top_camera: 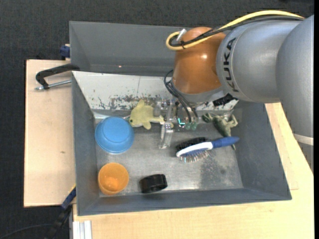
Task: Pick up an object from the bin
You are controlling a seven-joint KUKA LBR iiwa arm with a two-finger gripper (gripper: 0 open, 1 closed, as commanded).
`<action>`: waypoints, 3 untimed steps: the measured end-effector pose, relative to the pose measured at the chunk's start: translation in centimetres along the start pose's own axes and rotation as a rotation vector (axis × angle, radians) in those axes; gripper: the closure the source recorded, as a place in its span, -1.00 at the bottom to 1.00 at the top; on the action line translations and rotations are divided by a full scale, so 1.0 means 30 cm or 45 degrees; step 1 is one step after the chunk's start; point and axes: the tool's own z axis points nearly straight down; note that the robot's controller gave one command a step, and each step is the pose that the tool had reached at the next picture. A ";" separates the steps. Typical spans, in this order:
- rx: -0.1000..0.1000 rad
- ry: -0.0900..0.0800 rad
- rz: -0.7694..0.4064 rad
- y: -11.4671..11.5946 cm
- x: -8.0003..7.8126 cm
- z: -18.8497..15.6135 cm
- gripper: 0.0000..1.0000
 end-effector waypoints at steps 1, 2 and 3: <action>-0.001 -0.019 0.110 0.045 -0.017 0.212 -1.00; -0.001 -0.022 0.428 0.104 -0.025 0.204 -1.00; 0.001 -0.009 1.127 0.107 -0.014 0.208 -1.00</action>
Offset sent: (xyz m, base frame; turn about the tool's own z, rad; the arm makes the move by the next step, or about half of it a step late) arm 0.0018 0.0134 -0.0646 0.0855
